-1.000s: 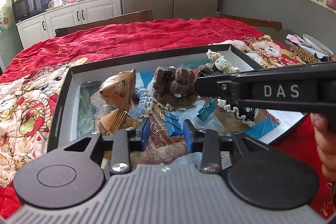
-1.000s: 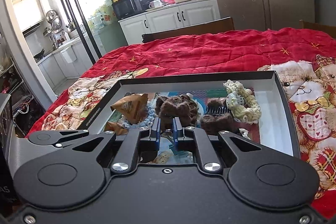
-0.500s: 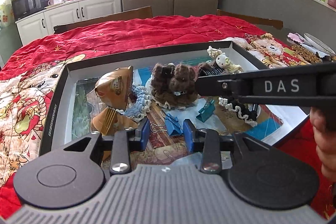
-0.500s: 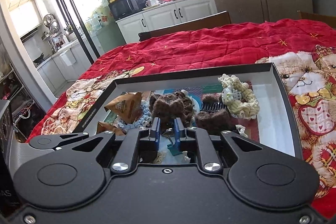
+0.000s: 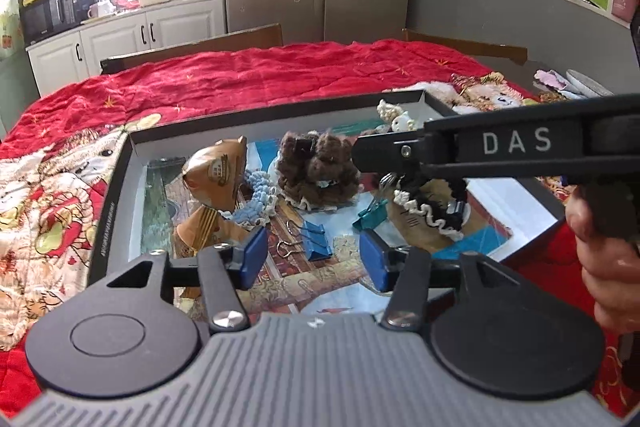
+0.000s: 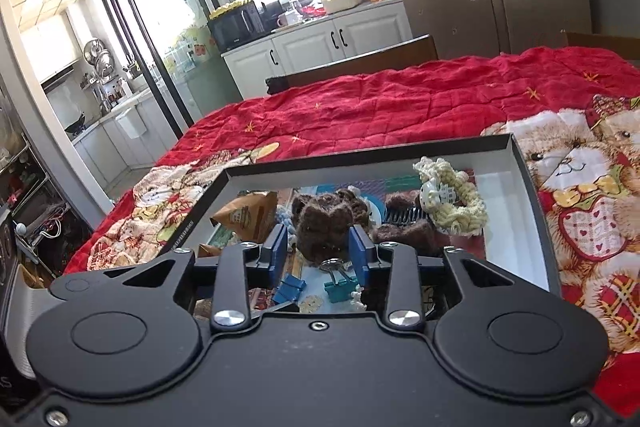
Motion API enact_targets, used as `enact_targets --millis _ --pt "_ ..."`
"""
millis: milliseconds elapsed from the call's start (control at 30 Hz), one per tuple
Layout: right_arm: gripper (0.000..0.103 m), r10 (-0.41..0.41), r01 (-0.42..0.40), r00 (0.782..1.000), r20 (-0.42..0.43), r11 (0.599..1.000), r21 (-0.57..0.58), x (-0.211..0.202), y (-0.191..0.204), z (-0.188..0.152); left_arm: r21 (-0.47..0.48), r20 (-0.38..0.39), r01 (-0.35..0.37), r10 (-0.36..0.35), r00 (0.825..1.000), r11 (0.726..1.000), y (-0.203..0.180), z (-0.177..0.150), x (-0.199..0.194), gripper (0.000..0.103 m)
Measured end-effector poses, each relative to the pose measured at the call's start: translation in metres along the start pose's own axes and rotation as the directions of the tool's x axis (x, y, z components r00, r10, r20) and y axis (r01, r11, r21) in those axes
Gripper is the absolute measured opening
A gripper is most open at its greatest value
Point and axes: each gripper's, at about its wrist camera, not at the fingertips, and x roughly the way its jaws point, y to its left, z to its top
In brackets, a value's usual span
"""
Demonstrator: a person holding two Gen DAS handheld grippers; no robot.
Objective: Organize objects
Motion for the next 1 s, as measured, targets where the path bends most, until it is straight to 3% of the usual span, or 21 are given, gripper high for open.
enact_targets --millis 267,400,533,800,1000 --pt "0.036 -0.007 0.007 0.999 0.043 1.000 -0.022 -0.030 0.010 0.005 -0.007 0.034 -0.027 0.027 0.999 1.000 0.000 0.001 -0.029 0.075" --pt "0.041 -0.021 0.023 0.998 0.067 0.999 -0.029 -0.055 0.016 0.003 -0.024 0.059 -0.048 0.049 0.997 0.999 0.004 -0.001 -0.051 0.086" --pt "0.044 -0.033 0.037 0.996 0.086 0.998 -0.043 -0.079 0.022 0.000 -0.044 0.082 -0.069 0.072 0.994 0.997 0.007 -0.004 -0.074 0.088" --pt "0.050 -0.081 0.097 0.989 0.127 0.988 -0.124 -0.131 0.046 -0.023 -0.083 0.095 -0.129 0.136 0.986 0.988 0.010 -0.022 -0.116 0.096" --pt "0.056 -0.106 0.126 0.987 0.121 0.977 -0.170 -0.160 0.063 -0.048 -0.122 0.103 -0.130 0.143 0.984 0.984 0.014 -0.040 -0.141 0.102"
